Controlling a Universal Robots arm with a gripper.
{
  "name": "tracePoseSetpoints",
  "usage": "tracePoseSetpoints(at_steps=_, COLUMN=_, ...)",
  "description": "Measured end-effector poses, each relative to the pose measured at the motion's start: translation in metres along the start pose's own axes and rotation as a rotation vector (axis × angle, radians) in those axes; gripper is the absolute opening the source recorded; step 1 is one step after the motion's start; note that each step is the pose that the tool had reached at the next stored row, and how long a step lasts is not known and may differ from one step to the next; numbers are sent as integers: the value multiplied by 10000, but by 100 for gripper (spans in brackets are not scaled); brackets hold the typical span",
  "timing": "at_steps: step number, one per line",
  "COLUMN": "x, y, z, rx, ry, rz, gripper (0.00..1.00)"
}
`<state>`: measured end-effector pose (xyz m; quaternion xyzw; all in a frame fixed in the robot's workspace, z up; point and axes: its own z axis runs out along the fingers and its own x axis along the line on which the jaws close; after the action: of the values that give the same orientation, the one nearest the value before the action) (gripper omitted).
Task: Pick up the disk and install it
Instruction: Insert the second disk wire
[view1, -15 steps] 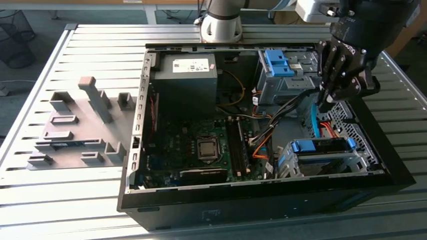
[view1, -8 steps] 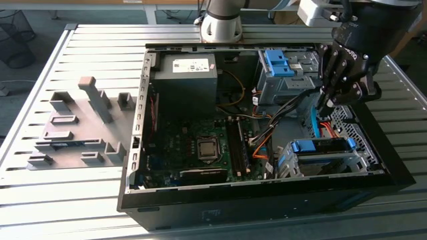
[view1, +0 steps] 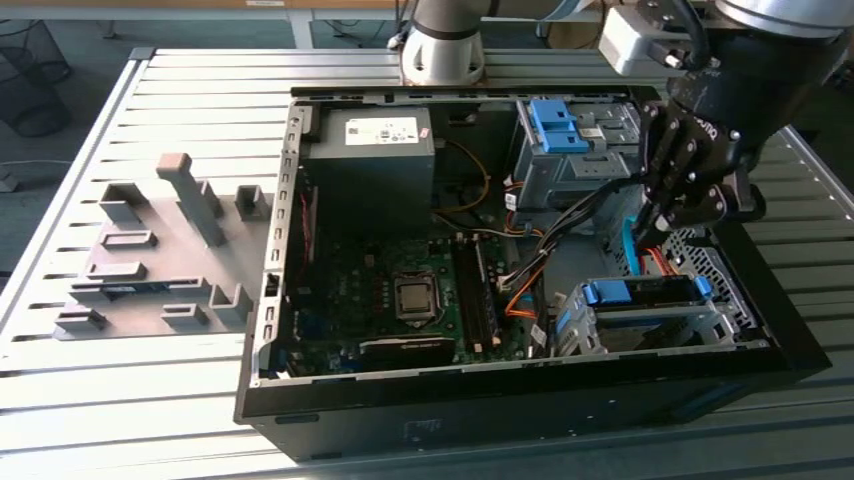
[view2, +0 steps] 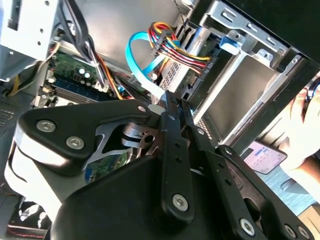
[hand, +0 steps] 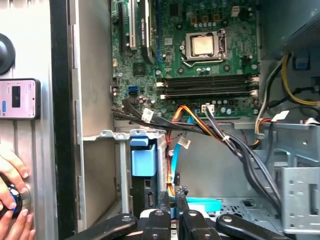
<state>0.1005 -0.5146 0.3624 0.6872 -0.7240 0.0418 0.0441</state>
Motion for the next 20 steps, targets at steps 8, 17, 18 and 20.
tracePoseSetpoints(at_steps=8, x=89, y=-6, z=79, rx=-8, ry=-2, rz=61, gripper=16)
tracePoseSetpoints(at_steps=17, x=114, y=-8, z=89, rx=-10, ry=-2, rz=75, gripper=16)
tracePoseSetpoints(at_steps=18, x=114, y=-8, z=89, rx=-10, ry=-1, rz=75, gripper=16)
tracePoseSetpoints(at_steps=20, x=118, y=-8, z=89, rx=-18, ry=-153, rz=74, gripper=16)
